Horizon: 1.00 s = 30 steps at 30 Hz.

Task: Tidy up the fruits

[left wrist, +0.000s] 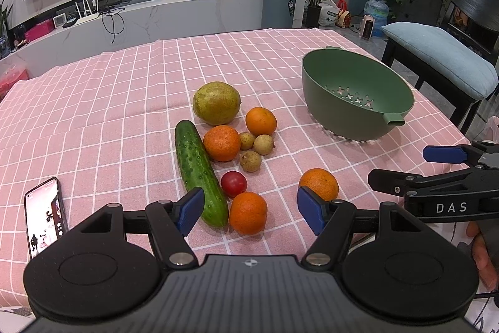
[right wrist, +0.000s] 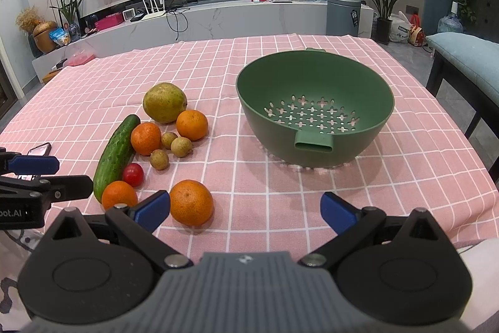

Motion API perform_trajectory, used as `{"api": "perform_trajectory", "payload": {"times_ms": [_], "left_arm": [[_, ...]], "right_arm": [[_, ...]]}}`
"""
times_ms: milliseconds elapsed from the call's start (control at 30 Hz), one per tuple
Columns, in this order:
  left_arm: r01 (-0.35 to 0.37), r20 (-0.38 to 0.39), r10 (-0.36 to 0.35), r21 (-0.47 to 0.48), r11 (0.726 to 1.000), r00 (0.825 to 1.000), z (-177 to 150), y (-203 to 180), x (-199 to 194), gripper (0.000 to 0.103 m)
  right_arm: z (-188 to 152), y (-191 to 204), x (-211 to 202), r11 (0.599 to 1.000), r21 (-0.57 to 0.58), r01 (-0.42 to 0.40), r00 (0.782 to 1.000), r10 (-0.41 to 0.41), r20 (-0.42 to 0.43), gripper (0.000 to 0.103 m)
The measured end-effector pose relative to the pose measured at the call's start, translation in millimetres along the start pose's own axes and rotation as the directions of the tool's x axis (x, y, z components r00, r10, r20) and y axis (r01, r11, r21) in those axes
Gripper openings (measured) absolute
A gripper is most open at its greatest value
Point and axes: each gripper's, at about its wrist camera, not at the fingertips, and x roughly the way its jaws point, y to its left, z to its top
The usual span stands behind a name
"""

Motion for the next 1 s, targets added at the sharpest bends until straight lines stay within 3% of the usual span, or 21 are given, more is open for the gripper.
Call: {"api": "perform_trajectory", "payload": {"times_ms": [533,700,767,833,1000], "left_arm": [[0.016,-0.009,-0.016,-0.006,1.0,1.0,-0.4,-0.9,0.1,0.08],[0.048,-0.078,-0.051,-0.039,0.998,0.996,4.8,8.3,7.4,0.08],[0.071,-0.115,-0.078,-0.065,0.995,0.99,8.7,13.5,13.9,0.074],[0.089,-0.135,-0.097,-0.066,0.994,0.986,11.4,14.5,20.1,0.067],[0.118,-0.195,-0.115,0.006,0.993,0.974,9.8,3.9,36.4,0.052]], "right_arm": [[-0.1,0.5,0.7,1.0,0.002,-0.003,1.0,0.003,-0.01,0.098],[3.5,-1.4,4.3,0.999,0.024,-0.041,0.999,0.041,-0.015,0.097],[5.8,1.9,8.5,0.999,0.008,-0.051,0.998,0.051,-0.038,0.085],[7.2,6.2,16.4,0.998,-0.012,-0.066,0.995,0.065,-0.072,0.078],[6.8,15.6,37.5,0.992,-0.045,-0.115,0.985,0.109,-0.132,0.061]]}}
